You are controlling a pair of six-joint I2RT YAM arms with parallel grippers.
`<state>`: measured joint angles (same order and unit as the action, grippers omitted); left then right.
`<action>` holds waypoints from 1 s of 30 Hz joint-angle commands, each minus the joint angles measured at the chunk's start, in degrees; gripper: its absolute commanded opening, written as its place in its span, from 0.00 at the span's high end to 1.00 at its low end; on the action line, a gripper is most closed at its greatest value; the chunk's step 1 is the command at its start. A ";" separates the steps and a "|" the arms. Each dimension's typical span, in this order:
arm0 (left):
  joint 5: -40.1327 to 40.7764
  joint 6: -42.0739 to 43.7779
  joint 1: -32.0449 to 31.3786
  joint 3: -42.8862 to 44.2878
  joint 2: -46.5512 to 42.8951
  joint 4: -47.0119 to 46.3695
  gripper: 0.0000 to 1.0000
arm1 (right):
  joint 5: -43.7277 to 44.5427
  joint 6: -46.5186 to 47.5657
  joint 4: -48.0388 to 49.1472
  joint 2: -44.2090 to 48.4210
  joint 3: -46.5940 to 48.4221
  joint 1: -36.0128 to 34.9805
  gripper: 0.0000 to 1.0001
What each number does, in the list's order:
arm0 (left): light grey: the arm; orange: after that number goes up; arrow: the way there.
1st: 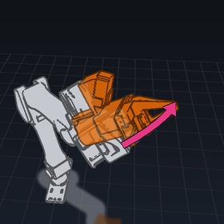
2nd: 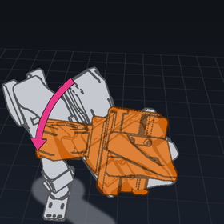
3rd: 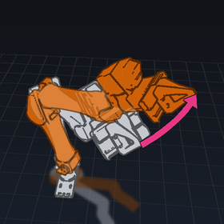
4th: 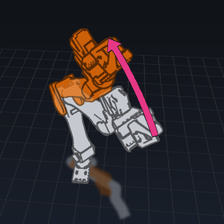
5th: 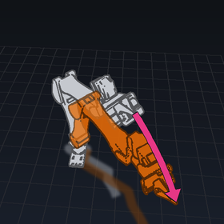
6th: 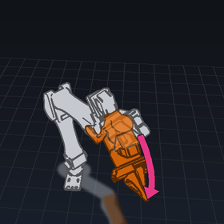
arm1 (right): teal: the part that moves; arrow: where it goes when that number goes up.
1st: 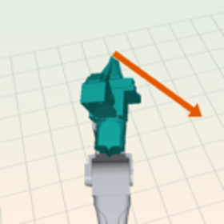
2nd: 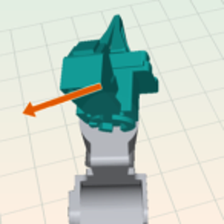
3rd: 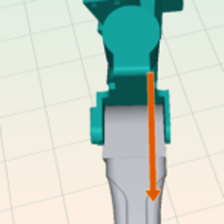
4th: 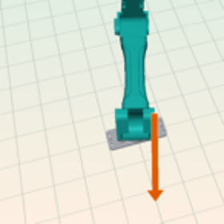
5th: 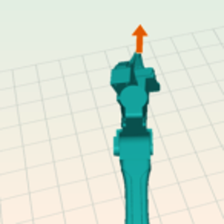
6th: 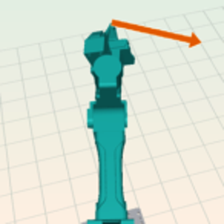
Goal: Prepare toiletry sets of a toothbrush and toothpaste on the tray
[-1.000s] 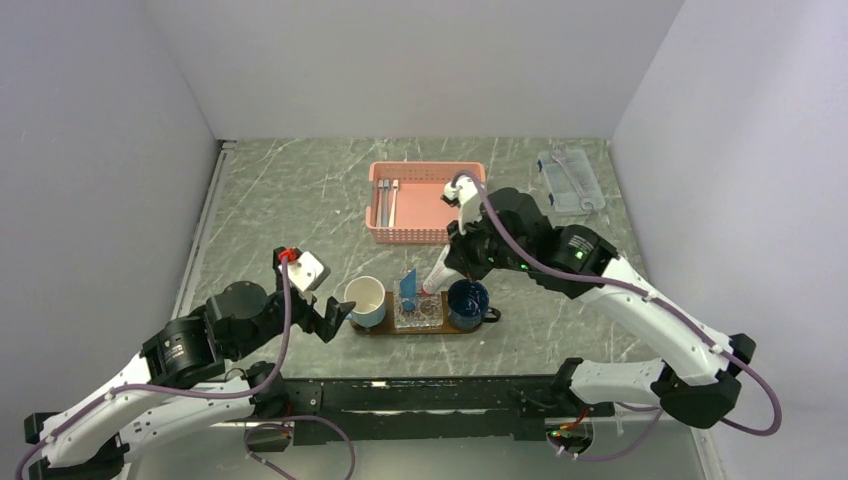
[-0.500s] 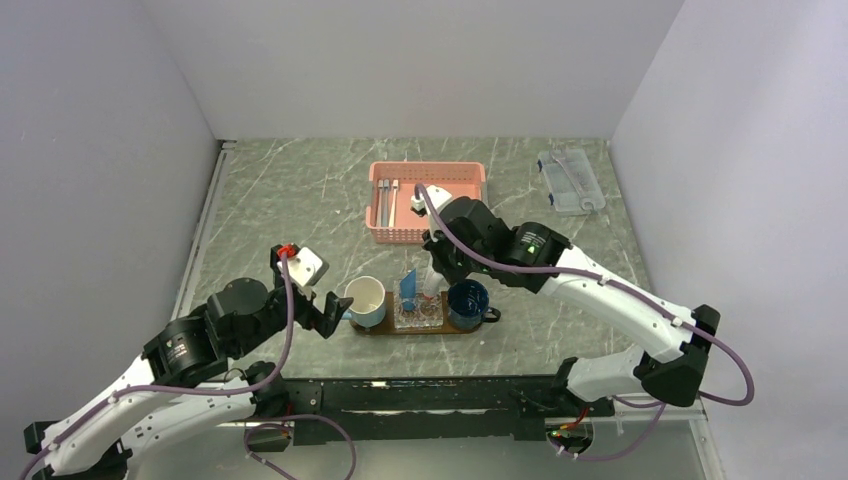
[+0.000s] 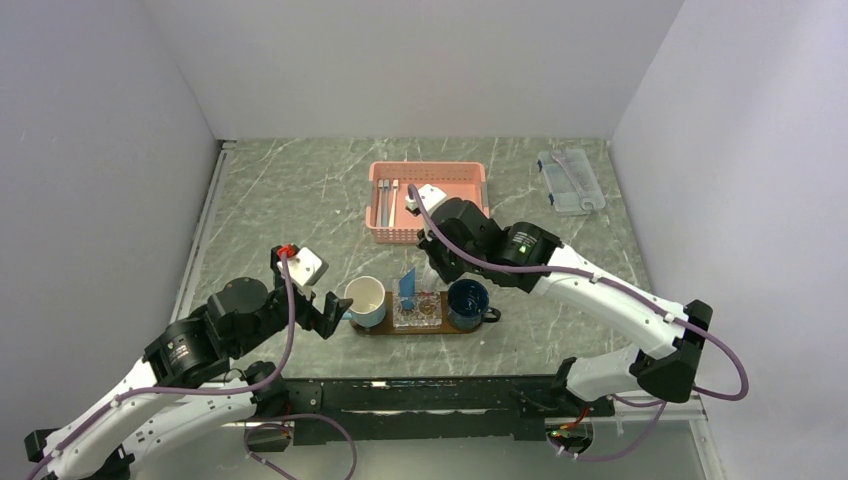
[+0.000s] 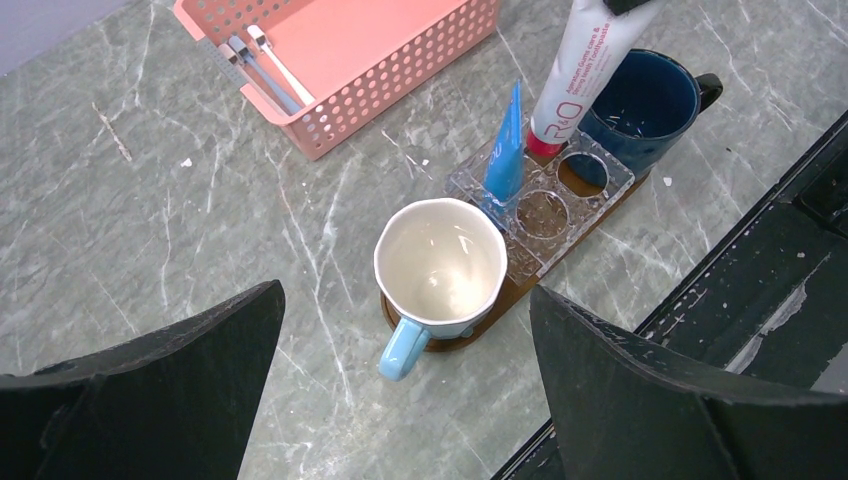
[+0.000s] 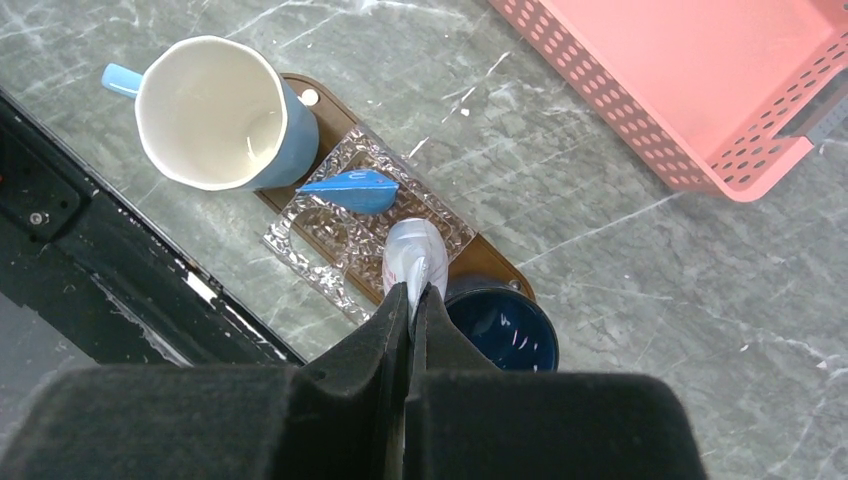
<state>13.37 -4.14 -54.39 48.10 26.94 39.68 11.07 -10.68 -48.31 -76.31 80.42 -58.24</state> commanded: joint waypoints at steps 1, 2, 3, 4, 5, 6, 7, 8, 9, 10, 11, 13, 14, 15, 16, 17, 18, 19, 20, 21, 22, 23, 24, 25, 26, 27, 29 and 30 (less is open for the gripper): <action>-1.07 -0.17 0.43 0.11 -0.10 -2.48 0.02 | 2.00 -0.11 3.80 0.19 2.67 -0.56 1.00; -1.06 -0.09 0.50 0.11 -0.20 -2.56 0.02 | 2.15 -0.13 4.03 0.06 2.45 -0.63 1.00; -1.07 -0.08 0.59 0.07 -0.26 -2.65 0.02 | 2.28 -0.10 4.40 0.01 2.15 -0.65 1.00; -1.17 -0.08 0.64 0.07 -0.28 -2.68 0.02 | 2.29 -0.06 4.76 0.04 1.78 -0.60 1.00; -1.24 -0.08 0.73 0.06 -0.28 -2.73 0.02 | 2.29 -0.05 5.27 0.10 1.41 -0.64 1.00; -1.30 -0.08 0.77 0.02 -0.30 -2.70 0.02 | 2.43 -0.05 5.82 0.17 0.95 -0.65 1.00; -1.37 -0.08 0.85 0.04 -0.19 -2.73 0.02 | 2.46 -0.11 6.20 0.08 0.70 -0.67 1.00; -1.43 0.00 0.94 -0.01 -0.15 -2.82 0.02 | 2.51 -0.12 6.39 -0.07 0.50 -0.72 1.00; -1.54 0.01 1.02 0.04 -0.07 -2.85 0.02 | 2.51 -0.20 6.47 -0.32 0.40 -0.72 1.00; -1.64 0.01 1.12 0.06 0.02 -2.83 0.02 | 2.55 -0.24 6.60 -0.58 0.23 -0.76 1.00; -1.75 0.05 1.18 0.05 0.11 -2.90 0.02 | 2.56 -0.30 6.71 -0.66 0.06 -0.74 1.00; -1.91 0.01 1.37 0.07 0.21 -2.88 0.02 | 2.60 -0.39 6.91 -0.94 -0.37 -0.76 1.00; -1.93 0.01 1.31 0.07 0.22 -2.83 0.02 | 2.66 -0.39 7.04 -1.07 -0.55 -0.74 1.00; -1.89 0.01 1.44 0.07 0.22 -2.88 0.02 | 2.66 -0.42 7.13 -1.11 -0.80 -0.69 1.00; -1.93 0.05 1.48 0.07 0.15 -2.94 0.02 | 2.52 -0.43 7.29 -1.11 -0.98 -0.73 1.00; -1.93 0.02 1.56 0.07 0.16 -2.94 0.02 | 2.41 -0.53 7.41 -1.17 -1.23 -0.76 1.00; -1.89 0.01 1.57 0.00 0.21 -2.89 0.02 | 2.40 -0.56 7.44 -1.20 -1.45 -0.85 1.00; -1.93 0.01 1.55 -0.02 0.11 -2.94 0.02 | 2.41 -0.65 7.52 -1.27 -1.63 -0.88 1.00; -2.00 0.01 1.63 -0.02 0.05 -3.01 0.02 | 2.50 -0.66 7.49 -1.24 -1.74 -0.88 1.00; -2.06 0.01 1.62 -0.03 0.04 -3.03 0.02 | 2.41 -0.74 7.41 -1.31 -1.89 -0.79 1.00; -2.04 0.01 1.65 -0.03 0.03 -3.03 0.02 | 2.38 -0.82 7.36 -1.37 -2.00 -0.90 1.00; -2.03 0.01 1.66 -0.02 0.04 -2.95 0.02 | 2.38 -0.82 7.28 -1.34 -2.08 -0.88 1.00; -1.99 0.01 1.72 -0.04 0.14 -2.94 0.02 | 2.30 -0.83 7.21 -1.35 -2.17 -0.93 1.00; -1.95 0.01 1.74 -0.03 0.15 -2.94 0.02 | 2.29 -0.84 7.10 -1.28 -2.21 -0.97 1.00; -2.02 0.01 1.73 -0.02 0.13 -2.94 0.02 | 2.32 -0.84 6.95 -1.23 -2.29 -0.97 1.00; -2.03 0.09 1.80 -0.06 0.18 -2.94 0.02 | 2.36 -0.84 6.81 -1.15 -2.34 -1.00 1.00; -1.98 0.10 1.90 -0.07 0.14 -2.99 0.02 | 2.48 -0.83 6.59 -1.03 -2.45 -1.13 1.00; -1.94 0.10 1.87 -0.03 0.14 -2.97 0.02 | 2.47 -0.83 6.49 -0.92 -2.54 -1.24 1.00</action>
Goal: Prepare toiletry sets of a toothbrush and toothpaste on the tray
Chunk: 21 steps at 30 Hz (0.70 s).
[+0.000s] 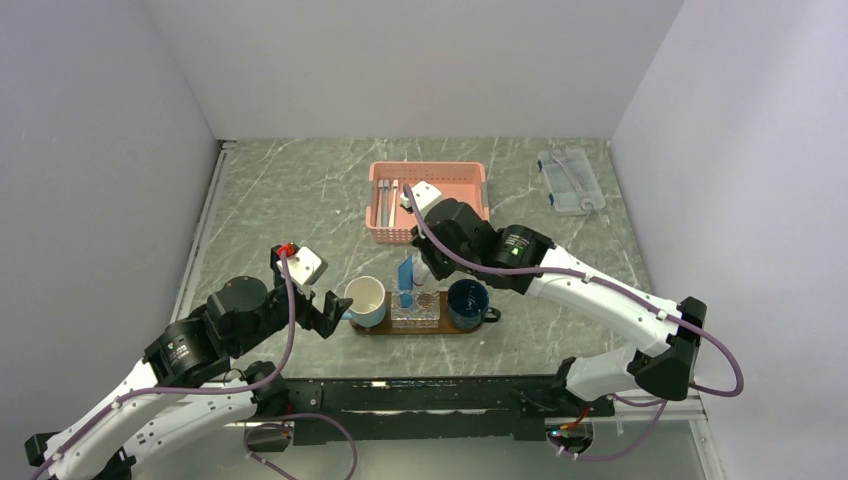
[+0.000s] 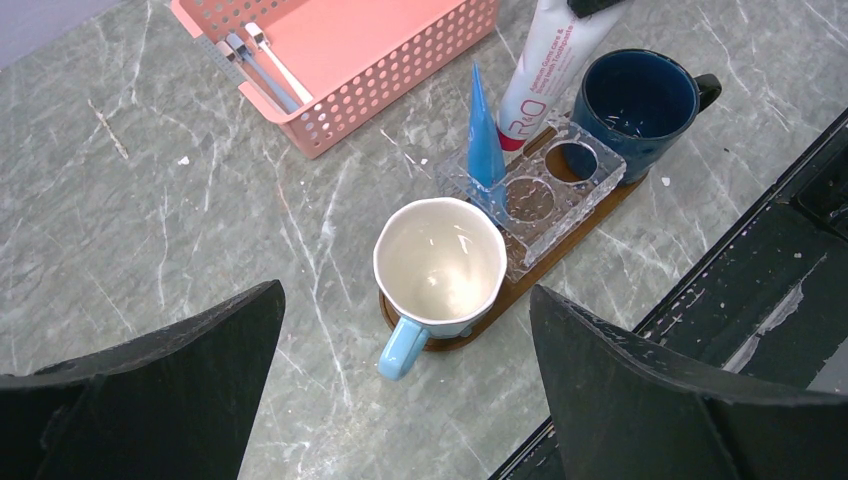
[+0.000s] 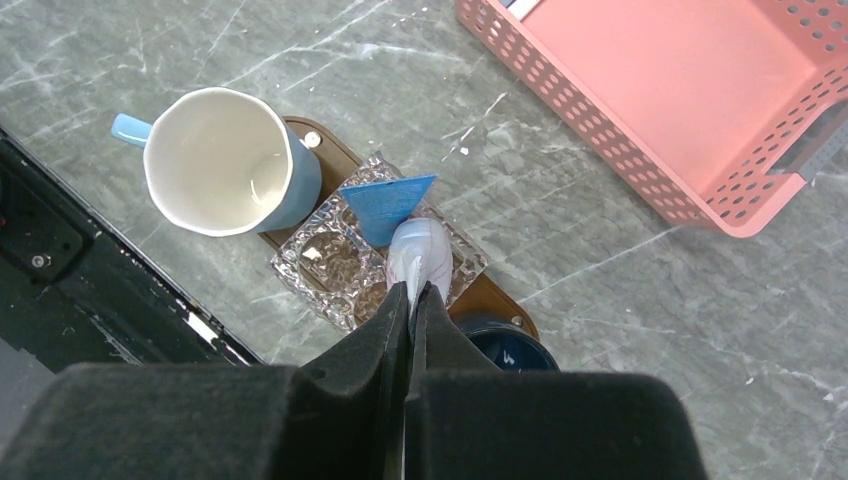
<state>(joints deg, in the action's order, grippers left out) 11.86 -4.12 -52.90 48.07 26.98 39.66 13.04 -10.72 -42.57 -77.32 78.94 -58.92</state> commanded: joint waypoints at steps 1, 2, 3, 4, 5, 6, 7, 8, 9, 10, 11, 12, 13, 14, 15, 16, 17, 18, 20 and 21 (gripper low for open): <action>-0.56 0.12 0.51 0.00 0.09 -2.96 0.02 | 0.43 -0.87 0.67 0.14 -1.14 -0.54 1.00; -0.56 0.08 0.48 0.00 0.14 -3.00 0.02 | 0.36 -0.82 0.60 0.25 -1.15 -0.64 1.00; -0.60 0.08 0.59 0.00 0.18 -3.01 0.02 | 0.28 -0.87 0.49 0.38 -1.11 -0.77 1.00; -0.65 0.09 0.65 0.00 0.22 -3.01 0.02 | 0.20 -0.88 0.35 0.40 -1.07 -0.92 1.00; -0.72 0.08 0.69 0.00 0.23 -3.01 0.02 | 0.15 -0.88 0.13 0.52 -0.99 -0.92 1.00; -0.82 0.08 0.70 -0.04 0.26 -2.97 0.02 | 0.15 -0.96 -0.07 0.51 -0.92 -1.00 1.00; -0.79 0.15 0.73 0.00 0.22 -3.07 0.02 | 0.17 -0.92 -0.28 0.58 -0.78 -1.10 1.00; -0.93 0.16 0.73 0.00 0.31 -3.07 0.02 | 0.19 -0.89 -0.51 0.55 -0.70 -1.19 1.00; -0.95 0.15 0.86 0.00 0.36 -3.09 0.02 | 0.23 -0.89 -0.83 0.44 -0.51 -1.30 1.00; -0.96 0.16 0.87 0.00 0.35 -3.05 0.02 | 0.19 -0.88 -1.11 0.44 -0.36 -1.41 1.00; -0.99 0.16 0.95 -0.02 0.36 -3.09 0.02 | 0.16 -0.81 -1.44 0.37 -0.25 -1.61 1.00; -1.04 0.16 0.96 0.00 0.35 -3.10 0.02 | 0.21 -0.87 -1.72 0.27 -0.10 -1.68 1.00; -1.12 0.16 1.04 -0.06 0.35 -3.10 0.02 | 0.19 -0.88 -1.95 0.19 0.02 -1.88 1.00; -1.13 0.16 1.05 -0.09 0.35 -3.10 0.02 | 0.15 -0.88 -2.30 0.17 0.14 -2.00 1.00; -1.16 0.16 1.09 -0.11 0.35 -3.07 0.02 | 0.22 -0.88 -2.49 0.18 0.23 -2.20 1.00; -1.21 0.16 1.12 -0.13 0.35 -3.08 0.02 | 0.23 -0.94 -2.77 0.11 0.29 -2.39 1.00; -1.19 0.17 1.09 -0.12 0.35 -3.02 0.02 | 0.30 -1.00 -2.98 0.10 0.49 -2.54 1.00; -1.25 0.17 1.20 -0.02 0.35 -3.09 0.02 | 0.36 -1.12 -3.25 0.09 0.59 -2.72 1.00; -1.39 0.25 1.22 -0.13 0.35 -3.16 0.02 | 0.56 -1.27 -3.74 0.10 0.84 -3.10 1.00; -1.42 0.19 1.22 -0.10 0.36 -3.17 0.02 | 0.63 -1.31 -4.12 0.09 1.01 -3.27 1.00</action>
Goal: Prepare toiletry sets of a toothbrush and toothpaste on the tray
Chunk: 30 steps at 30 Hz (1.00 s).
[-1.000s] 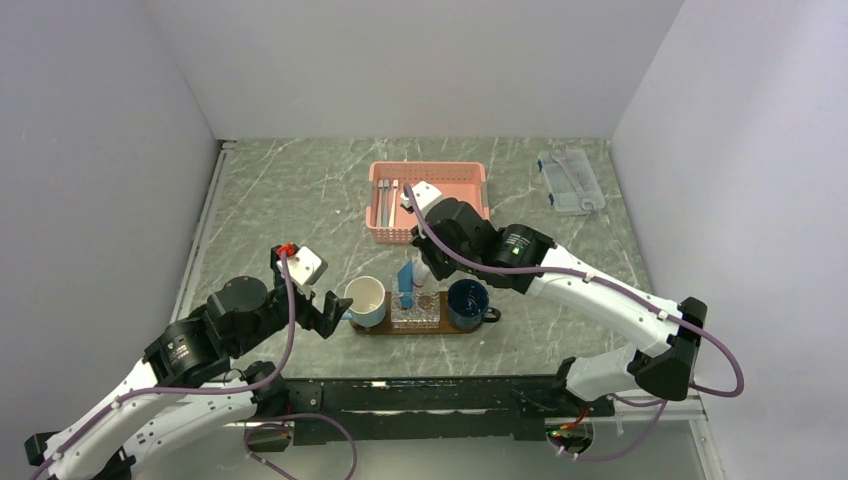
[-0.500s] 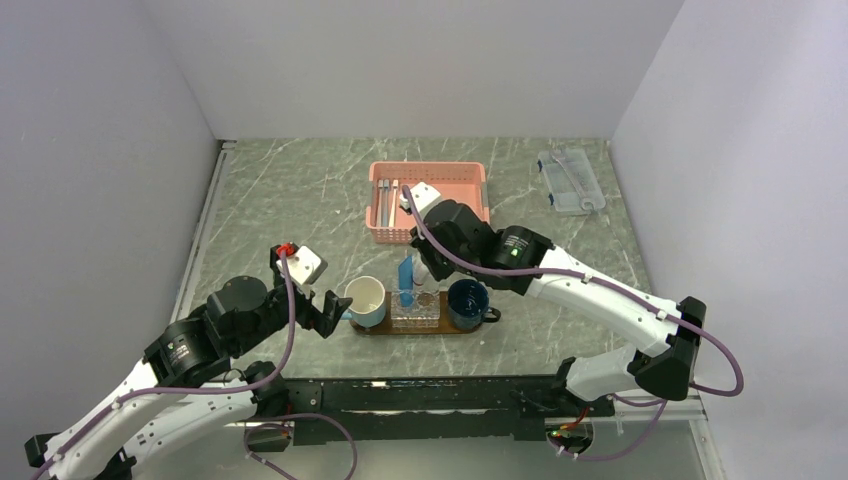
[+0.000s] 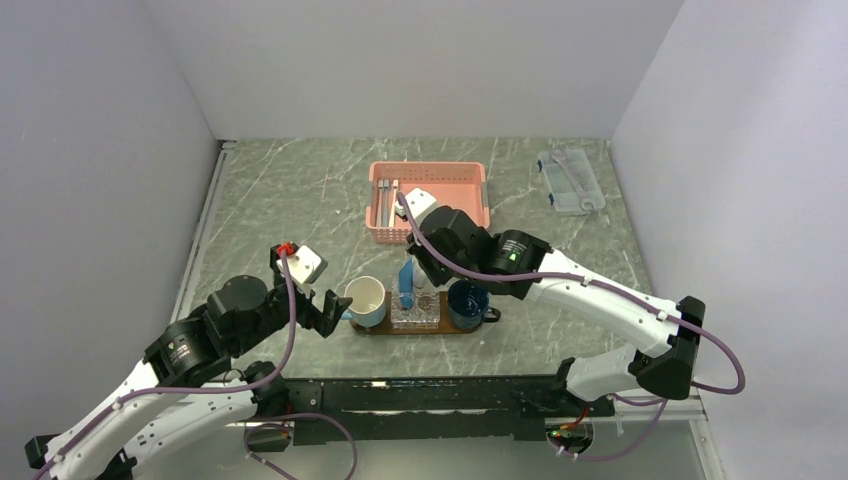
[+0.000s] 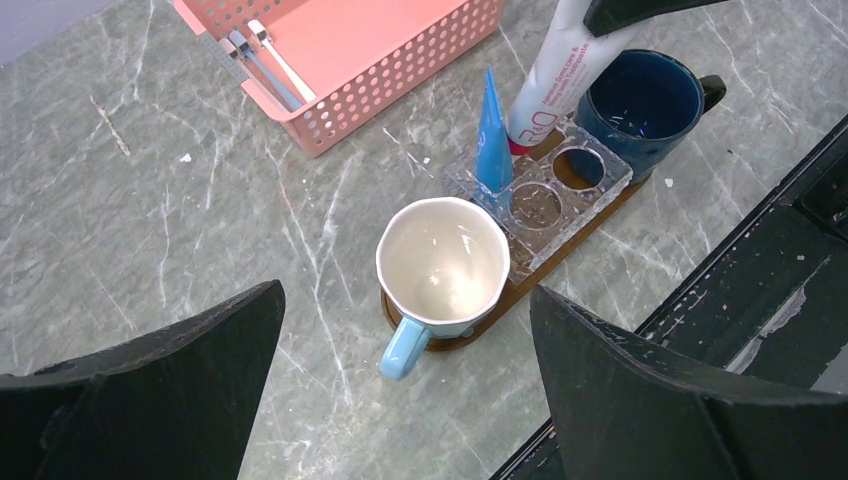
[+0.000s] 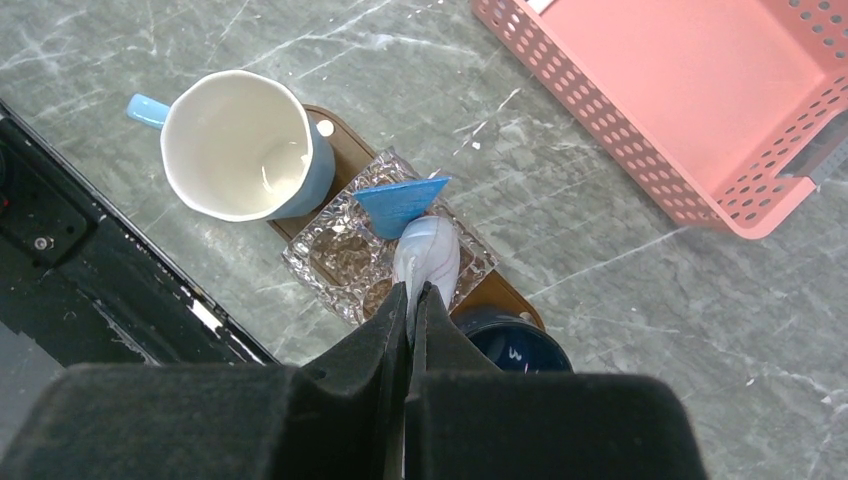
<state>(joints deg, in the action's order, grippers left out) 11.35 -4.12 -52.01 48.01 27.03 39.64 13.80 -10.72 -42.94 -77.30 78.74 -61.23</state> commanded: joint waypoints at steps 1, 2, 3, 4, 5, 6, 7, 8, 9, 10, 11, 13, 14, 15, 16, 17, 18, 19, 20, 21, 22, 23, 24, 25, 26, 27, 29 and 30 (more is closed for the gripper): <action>-0.98 0.17 0.38 -0.02 0.31 -3.14 0.02 | 0.02 -1.32 -4.00 0.04 1.36 -1.18 1.00; -1.03 0.23 0.41 -0.04 0.31 -3.16 0.02 | 0.21 -1.39 -4.26 -0.04 1.48 -1.30 1.00; -1.03 0.25 0.46 -0.08 0.35 -3.16 0.02 | 0.32 -1.41 -4.49 -0.03 1.57 -1.43 1.00; -1.11 0.20 0.43 -0.03 0.31 -3.21 0.02 | 0.34 -1.41 -4.71 -0.05 1.64 -1.46 1.00; -1.13 0.17 0.47 -0.04 0.23 -3.25 0.02 | 0.42 -1.48 -5.00 -0.12 1.74 -1.57 1.00; -1.10 0.21 0.57 -0.02 0.22 -3.25 0.02 | 0.43 -1.54 -5.29 -0.24 1.76 -1.70 1.00; -1.15 0.17 0.59 -0.04 0.22 -3.20 0.02 | 0.57 -1.64 -5.44 -0.37 1.70 -1.71 1.00; -1.10 0.17 0.55 -0.07 0.12 -3.24 0.02 | 0.62 -1.73 -5.63 -0.49 1.68 -1.78 1.00; -1.11 0.17 0.59 -0.03 0.15 -3.25 0.02 | 0.68 -1.79 -5.69 -0.50 1.61 -1.87 1.00; -1.12 0.16 0.56 -0.02 0.13 -3.25 0.02 | 0.62 -1.90 -5.72 -0.63 1.45 -1.82 1.00; -1.17 0.18 0.62 -0.06 0.06 -3.25 0.02 | 0.61 -2.00 -5.67 -0.58 1.36 -1.87 1.00; -1.21 0.17 0.67 -0.09 0.06 -3.32 0.02 | 0.91 -2.15 -5.75 -0.65 1.12 -1.98 1.00; -1.20 0.16 0.68 -0.11 0.06 -3.25 0.02 | 0.93 -2.24 -5.82 -0.66 1.01 -1.96 1.00; -1.25 0.16 0.68 -0.11 0.16 -3.31 0.02 | 0.93 -2.28 -5.88 -0.74 0.98 -1.92 1.00; -1.28 0.16 0.68 -0.11 0.13 -3.33 0.02 | 0.96 -2.33 -5.94 -0.75 0.98 -1.93 1.00; -1.31 0.16 0.68 -0.11 0.13 -3.34 0.02 | 1.06 -2.37 -6.00 -0.83 0.90 -1.96 1.00; -1.31 0.16 0.72 -0.14 0.24 -3.34 0.02 | 1.24 -2.43 -6.23 -0.91 0.89 -1.97 1.00; -1.31 0.16 0.76 -0.16 0.22 -3.33 0.02 | 1.31 -2.54 -6.46 -1.03 0.96 -1.96 1.00; -1.32 0.16 0.77 -0.11 0.22 -3.32 0.02 | 1.36 -2.55 -6.70 -1.09 0.97 -2.02 1.00; -1.30 0.16 0.77 -0.12 0.22 -3.34 0.02 | 1.32 -2.55 -6.94 -1.18 1.02 -2.00 1.00; -1.33 0.16 0.81 -0.14 0.29 -3.29 0.02 | 1.30 -2.59 -7.09 -1.19 1.06 -2.12 1.00; -1.36 0.16 0.85 -0.18 0.32 -3.32 0.02 | 1.28 -2.63 -7.29 -1.19 1.06 -2.09 1.00; -1.38 0.16 0.86 -0.12 0.31 -3.32 0.02 | 1.27 -2.59 -7.40 -1.24 1.06 -2.16 1.00; -1.43 0.16 0.91 -0.11 0.32 -3.40 0.02 | 1.32 -2.63 -7.60 -1.23 1.07 -2.22 1.00; -1.52 0.16 0.98 -0.12 0.32 -3.42 0.02 | 1.32 -2.71 -7.79 -1.26 1.13 -2.22 1.00; -1.62 0.16 1.03 -0.11 0.31 -3.43 0.02 | 1.39 -2.72 -8.00 -1.34 1.08 -2.29 1.00; -1.69 0.19 1.07 -0.11 0.40 -3.48 0.02 | 1.54 -2.68 -8.27 -1.30 1.00 -2.29 1.00; -1.76 0.23 1.14 -0.11 0.48 -3.49 0.02 | 1.66 -2.72 -8.34 -1.36 0.90 -2.37 1.00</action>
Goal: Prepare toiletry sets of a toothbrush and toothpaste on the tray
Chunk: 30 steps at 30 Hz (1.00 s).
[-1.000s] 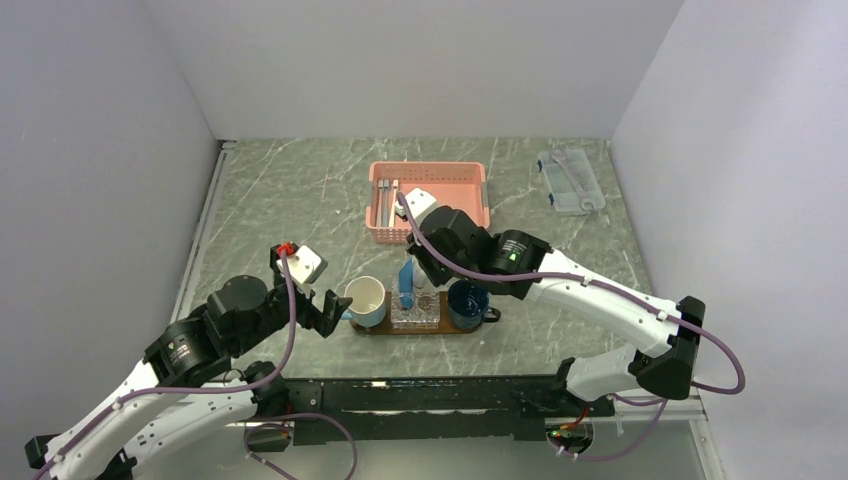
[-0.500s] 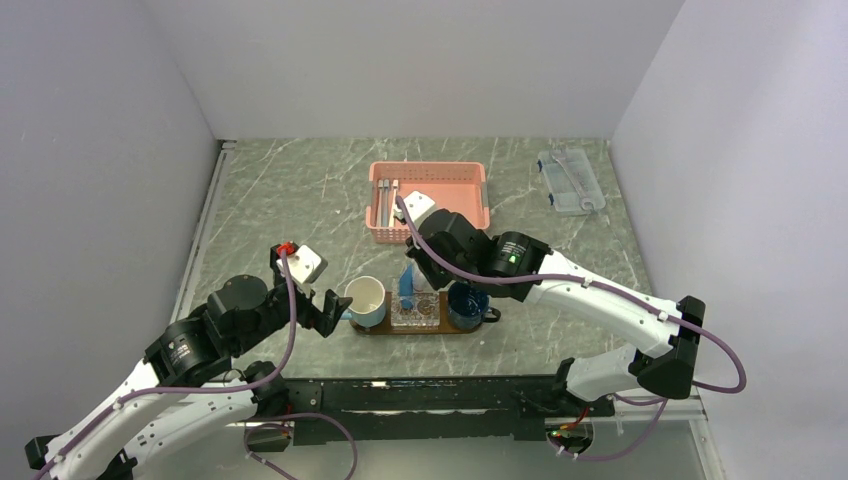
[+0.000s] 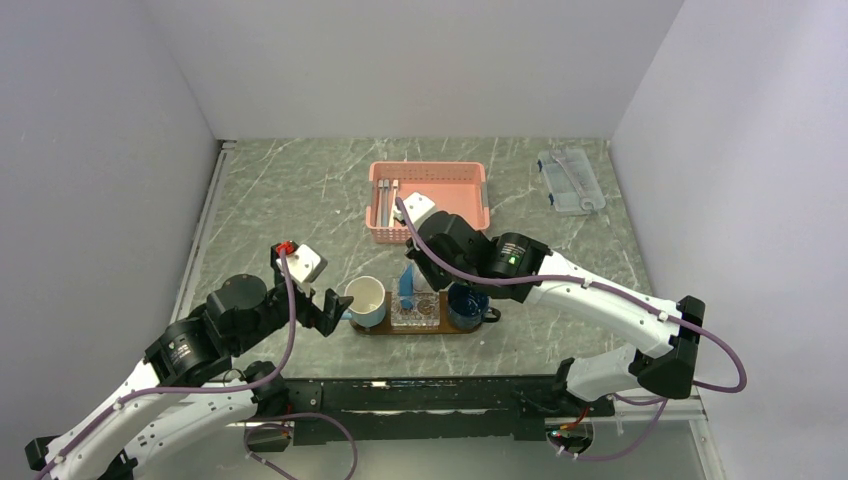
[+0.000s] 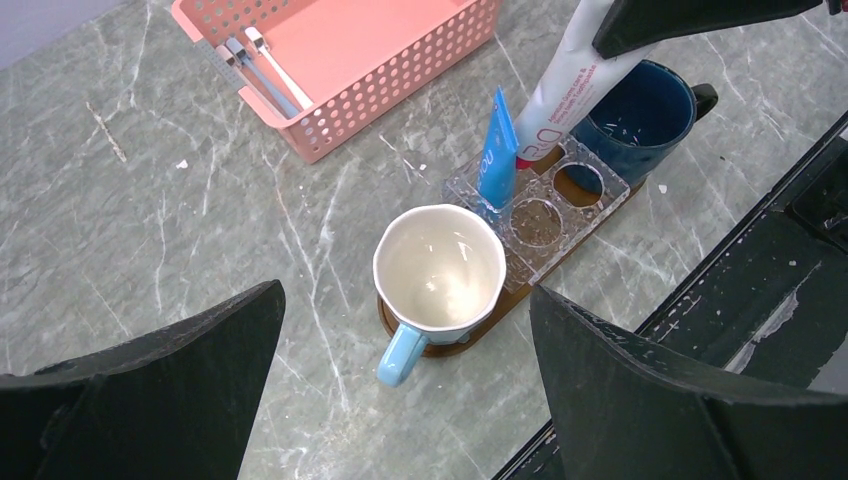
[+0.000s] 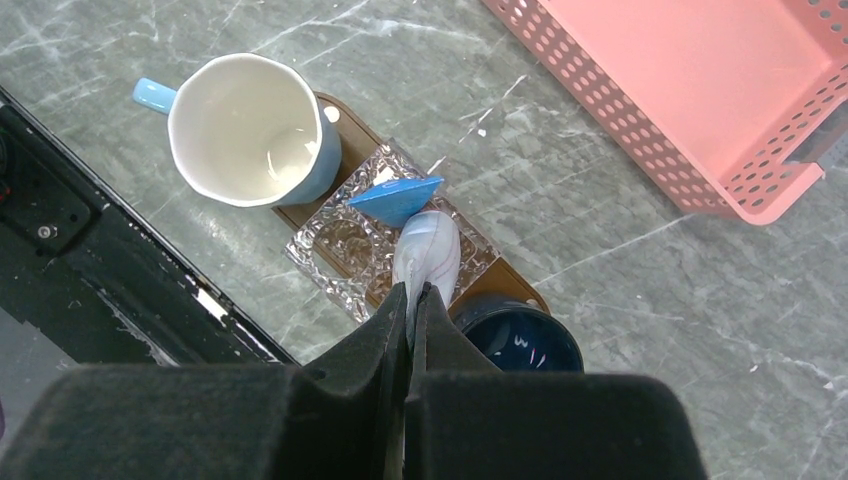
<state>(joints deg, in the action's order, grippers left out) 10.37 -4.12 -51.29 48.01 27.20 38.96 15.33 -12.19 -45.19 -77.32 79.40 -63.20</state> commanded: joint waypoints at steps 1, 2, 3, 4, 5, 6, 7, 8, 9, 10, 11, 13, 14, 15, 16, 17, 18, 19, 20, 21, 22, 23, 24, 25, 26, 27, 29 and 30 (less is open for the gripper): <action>-0.83 0.25 0.48 -0.16 0.35 -2.83 0.02 | 0.07 -1.26 -6.35 -1.38 0.17 -0.44 1.00; -0.87 0.25 0.46 -0.12 0.38 -2.84 0.02 | 0.11 -1.31 -6.56 -1.44 0.15 -0.50 1.00; -0.96 0.25 0.56 -0.12 0.39 -2.79 0.02 | 0.06 -1.34 -6.60 -1.44 -0.04 -0.52 1.00; -1.04 0.25 0.62 -0.11 0.40 -2.91 0.02 | -0.02 -1.34 -6.55 -1.37 -0.25 -0.50 1.00; -1.06 0.25 0.66 -0.11 0.52 -2.91 0.02 | -0.23 -1.35 -6.63 -1.36 -0.29 -0.53 1.00; -1.20 0.25 0.73 -0.14 0.49 -2.91 0.02 | -0.44 -1.35 -6.73 -1.37 -0.29 -0.62 1.00; -1.29 0.32 0.79 -0.11 0.57 -2.92 0.02 | -0.52 -1.36 -6.58 -1.29 -0.44 -0.65 1.00; -1.37 0.28 0.83 -0.12 0.59 -3.00 0.02 | -0.49 -1.35 -6.33 -1.17 -0.65 -0.63 1.00; -1.40 0.33 0.88 -0.08 0.64 -3.01 0.02 | -0.37 -1.35 -6.24 -1.01 -0.84 -0.71 1.00; -1.47 0.34 0.92 -0.09 0.66 -2.97 0.02 | -0.39 -1.35 -6.22 -1.15 -0.90 -0.68 1.00; -1.57 0.34 1.00 -0.15 0.66 -3.07 0.02 | -0.57 -1.35 -6.37 -1.23 -0.89 -0.69 1.00; -1.65 0.34 1.09 -0.12 0.71 -3.09 0.02 | -1.26 -1.35 -6.49 -1.47 -0.78 -0.69 1.00; -1.62 0.34 1.10 -0.13 0.72 -3.10 0.02 | -1.58 -1.27 -6.60 -1.49 -0.66 -0.76 1.00; -1.66 0.34 1.17 -0.13 0.74 -3.10 0.02 | -2.00 -1.22 -6.64 -1.42 -0.65 -0.83 1.00; -1.67 0.34 1.14 -0.12 0.73 -3.10 0.02 | -2.64 -1.10 -6.40 -1.15 -0.80 -0.91 1.00; -1.65 0.34 1.18 -0.13 0.68 -3.10 0.02 | -3.35 -0.97 -6.06 -0.72 -1.01 -0.88 1.00; -1.74 0.34 1.25 -0.12 0.66 -3.10 0.02 | -3.91 -0.85 -5.81 -0.33 -1.20 -0.90 1.00; -1.76 0.34 1.30 -0.14 0.66 -3.08 0.02 | -4.31 -0.83 -5.69 0.04 -1.32 -0.88 1.00; -1.76 0.35 1.36 -0.12 0.66 -3.09 0.02 | -4.49 -0.82 -5.70 0.26 -1.31 -0.92 1.00; -1.76 0.34 1.36 -0.17 0.66 -3.16 0.02 | -4.63 -0.80 -5.97 0.43 -1.27 -0.93 1.00; -1.83 0.34 1.37 -0.15 0.66 -3.19 0.02 | -4.75 -0.82 -6.07 0.55 -1.31 -0.98 1.00; -1.92 0.34 1.39 -0.11 0.73 -3.19 0.02 | -5.01 -0.78 -6.17 0.66 -1.33 -0.96 1.00; -1.89 0.38 1.45 -0.13 0.75 -3.18 0.02 | -5.23 -0.82 -6.34 0.85 -1.40 -1.04 1.00; -1.92 0.35 1.47 -0.13 0.75 -3.17 0.02 | -5.26 -0.82 -6.46 0.94 -1.45 -1.06 1.00; -2.01 0.34 1.53 -0.12 0.75 -3.16 0.02 | -5.24 -0.87 -6.56 1.13 -1.58 -1.12 1.00; -2.05 0.34 1.54 -0.11 0.75 -3.11 0.02 | -5.11 -0.90 -6.80 1.26 -1.61 -1.13 1.00; -2.17 0.34 1.56 -0.13 0.70 -3.19 0.02 | -5.17 -1.00 -7.00 1.39 -1.71 -1.19 1.00; -2.18 0.34 1.62 -0.19 0.66 -3.14 0.02 | -5.26 -1.08 -7.20 1.40 -1.58 -1.20 1.00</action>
<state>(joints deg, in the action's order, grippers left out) 9.17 -4.08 -50.04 47.99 27.62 37.89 13.43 -12.14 -46.70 -76.64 79.02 -63.79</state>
